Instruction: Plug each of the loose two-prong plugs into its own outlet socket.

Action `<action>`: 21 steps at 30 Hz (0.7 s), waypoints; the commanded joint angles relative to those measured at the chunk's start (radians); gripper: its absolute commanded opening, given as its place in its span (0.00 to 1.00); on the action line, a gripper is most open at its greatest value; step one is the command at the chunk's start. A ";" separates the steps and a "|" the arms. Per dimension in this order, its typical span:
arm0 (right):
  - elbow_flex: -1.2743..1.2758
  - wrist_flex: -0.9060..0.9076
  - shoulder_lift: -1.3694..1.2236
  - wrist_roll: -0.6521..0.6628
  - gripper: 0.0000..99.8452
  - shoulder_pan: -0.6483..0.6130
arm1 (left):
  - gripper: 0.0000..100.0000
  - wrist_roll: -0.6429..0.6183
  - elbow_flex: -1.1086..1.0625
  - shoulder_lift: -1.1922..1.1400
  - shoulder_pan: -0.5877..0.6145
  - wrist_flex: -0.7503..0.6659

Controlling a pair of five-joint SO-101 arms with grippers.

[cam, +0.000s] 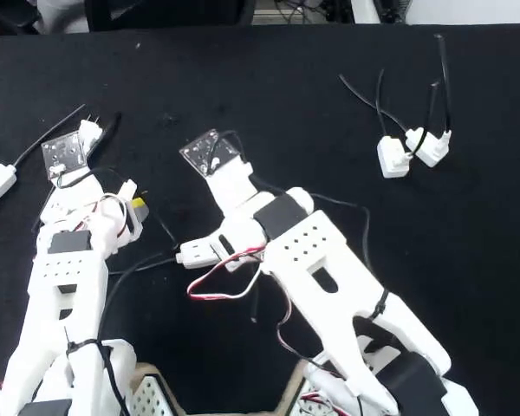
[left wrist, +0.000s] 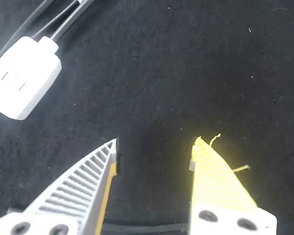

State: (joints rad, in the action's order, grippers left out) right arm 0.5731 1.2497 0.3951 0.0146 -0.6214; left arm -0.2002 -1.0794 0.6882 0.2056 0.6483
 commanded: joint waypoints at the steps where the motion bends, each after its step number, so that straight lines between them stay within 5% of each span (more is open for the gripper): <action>1: -0.030 0.008 -0.002 -0.005 0.01 0.017 | 0.24 0.054 0.012 0.003 -0.036 -0.011; 9: -0.097 0.118 -0.002 -0.005 0.01 0.017 | 0.24 0.123 0.188 -0.166 -0.122 0.206; 21: -0.008 0.083 -0.004 0.000 0.01 0.017 | 0.24 0.195 0.338 -0.422 -0.119 0.261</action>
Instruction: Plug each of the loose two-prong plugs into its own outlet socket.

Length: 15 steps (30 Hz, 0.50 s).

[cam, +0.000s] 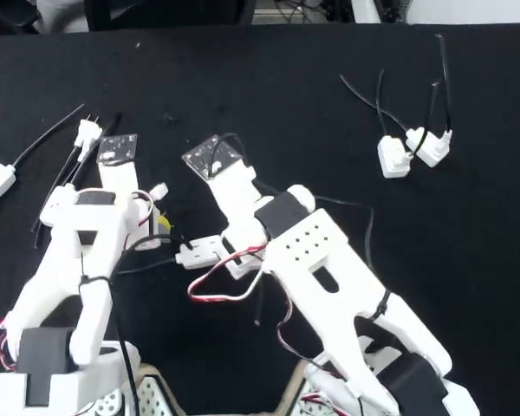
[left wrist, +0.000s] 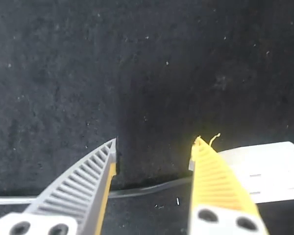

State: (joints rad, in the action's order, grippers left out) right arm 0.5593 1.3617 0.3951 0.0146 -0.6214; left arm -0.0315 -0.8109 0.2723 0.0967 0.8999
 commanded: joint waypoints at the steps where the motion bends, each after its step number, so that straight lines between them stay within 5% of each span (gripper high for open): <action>1: 0.019 -0.049 -0.004 0.014 0.01 0.017 | 0.24 0.026 0.070 -0.006 -0.010 0.008; 15: -0.062 -0.057 -0.168 0.031 0.01 0.018 | 0.24 0.026 0.068 -0.018 -0.019 0.005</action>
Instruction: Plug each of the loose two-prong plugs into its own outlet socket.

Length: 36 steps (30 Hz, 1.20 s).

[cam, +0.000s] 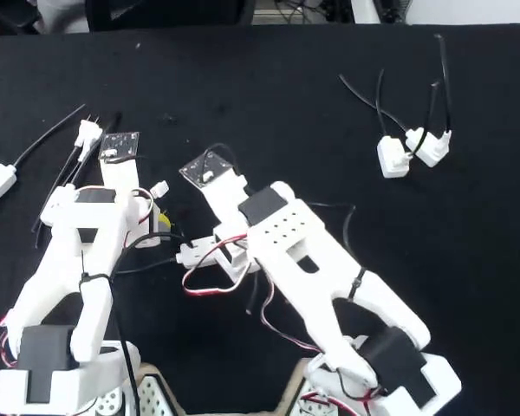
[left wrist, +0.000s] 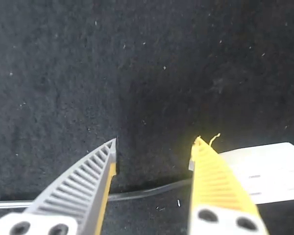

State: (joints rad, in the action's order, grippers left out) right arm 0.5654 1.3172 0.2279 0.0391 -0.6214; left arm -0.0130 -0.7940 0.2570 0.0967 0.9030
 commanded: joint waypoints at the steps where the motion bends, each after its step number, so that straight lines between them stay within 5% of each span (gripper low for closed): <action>1: -0.071 0.002 -0.001 0.009 0.01 0.018 | 0.24 0.008 0.050 -0.003 -0.021 0.002; 18: -0.062 0.071 -0.010 0.015 0.01 0.012 | 0.24 0.158 -0.002 0.009 -0.024 -0.048; 28: 0.007 -0.043 -0.008 0.006 0.01 0.017 | 0.24 0.117 -0.071 0.008 -0.166 -0.132; 36: 0.044 -0.170 -0.008 0.008 0.01 0.094 | 0.24 0.043 -0.070 0.011 -0.162 -0.146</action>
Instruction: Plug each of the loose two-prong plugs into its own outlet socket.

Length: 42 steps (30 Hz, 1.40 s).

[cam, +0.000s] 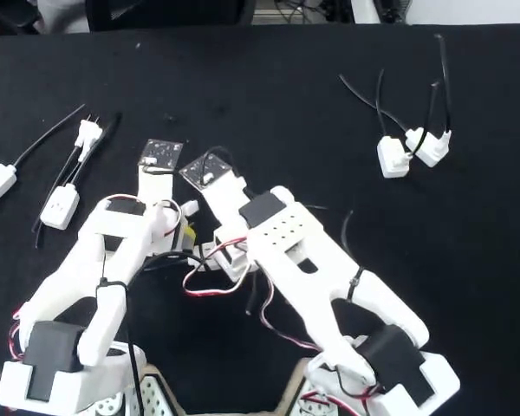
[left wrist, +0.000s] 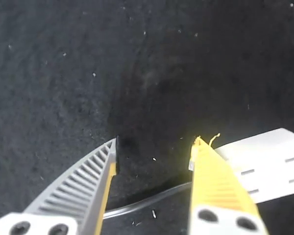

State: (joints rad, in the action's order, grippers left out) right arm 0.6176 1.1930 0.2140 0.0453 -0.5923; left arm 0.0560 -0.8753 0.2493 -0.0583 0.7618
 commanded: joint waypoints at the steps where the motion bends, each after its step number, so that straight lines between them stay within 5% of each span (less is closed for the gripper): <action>1: -0.010 -0.052 0.005 0.003 0.01 0.083 | 0.24 -0.026 0.012 0.025 -0.001 -0.003; 12: -0.107 0.133 0.013 0.009 0.01 0.074 | 0.24 0.130 -0.001 0.356 0.302 0.245; 16: -0.130 0.201 0.010 0.035 0.01 -0.006 | 0.24 0.198 -0.131 0.365 0.389 0.190; 23: -0.116 0.115 -0.073 0.040 0.01 -0.094 | 0.24 0.127 -0.297 0.364 0.404 -0.009; 42: -0.278 0.058 -0.205 0.044 0.01 0.054 | 0.24 0.135 -0.335 0.371 0.325 -0.005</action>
State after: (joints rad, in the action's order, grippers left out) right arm 0.3951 1.2635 0.0100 0.0821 -0.5570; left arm 0.1880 -1.2144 0.6022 0.2900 0.7572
